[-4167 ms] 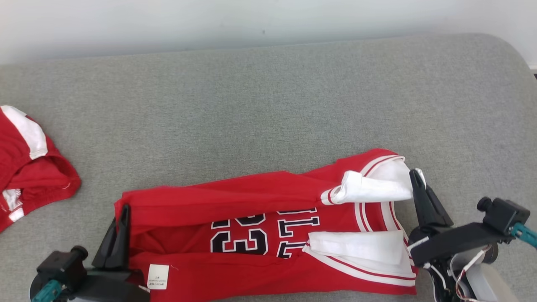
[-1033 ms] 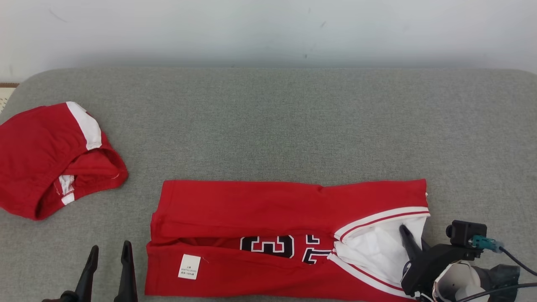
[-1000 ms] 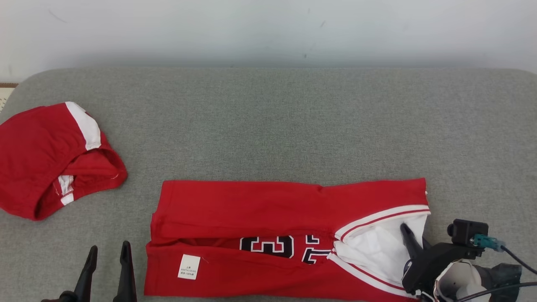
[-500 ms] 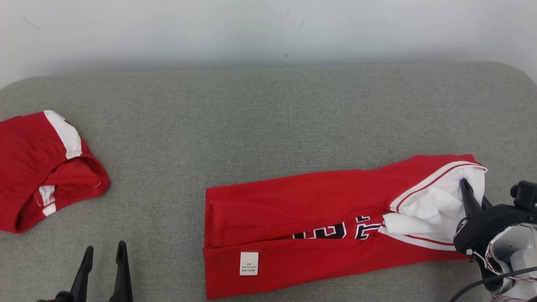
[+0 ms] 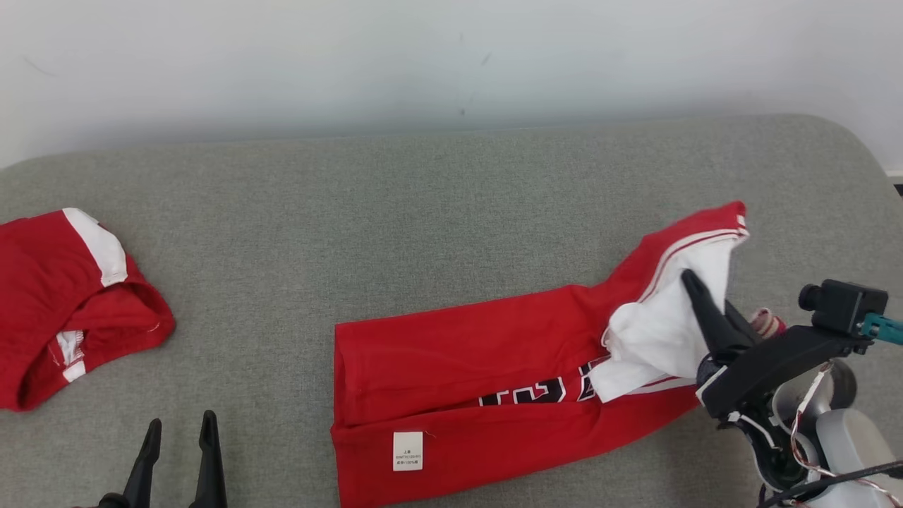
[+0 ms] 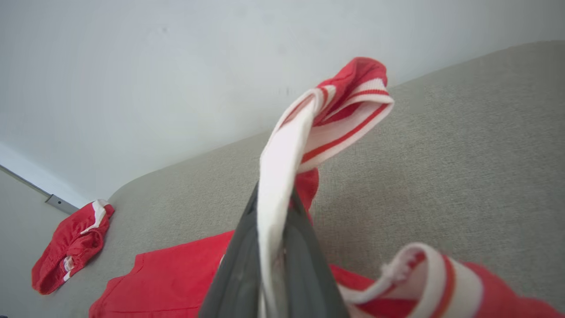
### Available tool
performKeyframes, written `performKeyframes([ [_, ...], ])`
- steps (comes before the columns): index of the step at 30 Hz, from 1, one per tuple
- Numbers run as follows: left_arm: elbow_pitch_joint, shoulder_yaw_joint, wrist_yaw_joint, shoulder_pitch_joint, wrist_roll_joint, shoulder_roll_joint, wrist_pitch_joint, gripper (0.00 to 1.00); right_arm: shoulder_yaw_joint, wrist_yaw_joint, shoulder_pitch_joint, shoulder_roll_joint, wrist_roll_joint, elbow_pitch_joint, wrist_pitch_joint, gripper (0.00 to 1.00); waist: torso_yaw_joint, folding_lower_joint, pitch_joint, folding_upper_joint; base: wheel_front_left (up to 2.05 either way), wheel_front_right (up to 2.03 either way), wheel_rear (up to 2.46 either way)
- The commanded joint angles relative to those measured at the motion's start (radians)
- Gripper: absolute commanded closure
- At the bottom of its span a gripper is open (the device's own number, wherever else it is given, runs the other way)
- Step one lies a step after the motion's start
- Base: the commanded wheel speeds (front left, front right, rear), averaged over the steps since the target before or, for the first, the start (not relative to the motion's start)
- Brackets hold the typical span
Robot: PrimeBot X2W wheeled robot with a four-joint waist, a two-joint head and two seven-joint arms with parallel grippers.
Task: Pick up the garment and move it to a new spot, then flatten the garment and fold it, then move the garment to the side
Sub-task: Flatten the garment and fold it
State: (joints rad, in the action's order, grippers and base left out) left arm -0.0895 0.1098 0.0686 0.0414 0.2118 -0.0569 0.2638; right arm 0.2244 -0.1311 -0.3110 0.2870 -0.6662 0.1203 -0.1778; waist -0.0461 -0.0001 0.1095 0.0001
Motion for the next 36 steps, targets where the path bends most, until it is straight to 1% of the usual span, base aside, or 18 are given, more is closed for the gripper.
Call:
performKeyframes([
  [1, -0.003, -0.002, 0.001, -0.011, -0.002, 0.001, 0.002, 0.00, 0.014, 0.001, 0.018, -0.006, -0.024, -0.032, -0.011, 1.00, 0.003, 0.0001, -0.003, -0.0001, 0.00, 0.00, 0.00],
  [6, -0.005, -0.008, 0.003, -0.015, 0.001, 0.003, 0.002, 0.00, 0.081, 0.001, 0.061, -0.033, -0.106, -0.157, -0.064, 1.00, 0.029, 0.0001, -0.007, -0.0001, 0.00, 0.00, 0.00],
  [9, -0.011, -0.009, 0.004, -0.010, 0.003, 0.003, 0.002, 0.00, 0.115, 0.001, 0.076, -0.055, -0.128, -0.194, -0.082, 1.00, 0.045, 0.0001, -0.005, -0.0001, 0.00, 0.00, 0.00],
  [13, -0.016, -0.019, 0.005, -0.003, 0.005, 0.004, 0.002, 0.00, 0.166, 0.001, 0.086, -0.079, -0.141, -0.212, -0.094, 1.00, 0.071, 0.0001, -0.002, -0.0001, 0.00, 0.00, 0.00],
  [17, -0.026, -0.031, 0.005, 0.006, 0.010, 0.005, 0.002, 0.00, 0.226, 0.000, 0.068, -0.108, -0.114, -0.178, -0.076, 1.00, 0.100, 0.0001, 0.002, -0.0001, 0.00, 0.00, 0.00],
  [25, -0.053, -0.051, 0.011, 0.029, 0.010, 0.005, 0.002, 0.00, 0.291, 0.000, 0.008, -0.150, -0.060, -0.068, -0.015, 1.00, 0.140, 0.0001, 0.012, -0.0001, 0.00, 0.00, 0.00],
  [36, -0.080, -0.086, 0.013, 0.058, 0.024, 0.006, 0.002, 0.00, 0.389, 0.000, -0.045, -0.189, -0.057, 0.049, 0.034, 1.00, 0.173, 0.0001, 0.025, -0.0001, 0.00, 0.00, 0.00],
])
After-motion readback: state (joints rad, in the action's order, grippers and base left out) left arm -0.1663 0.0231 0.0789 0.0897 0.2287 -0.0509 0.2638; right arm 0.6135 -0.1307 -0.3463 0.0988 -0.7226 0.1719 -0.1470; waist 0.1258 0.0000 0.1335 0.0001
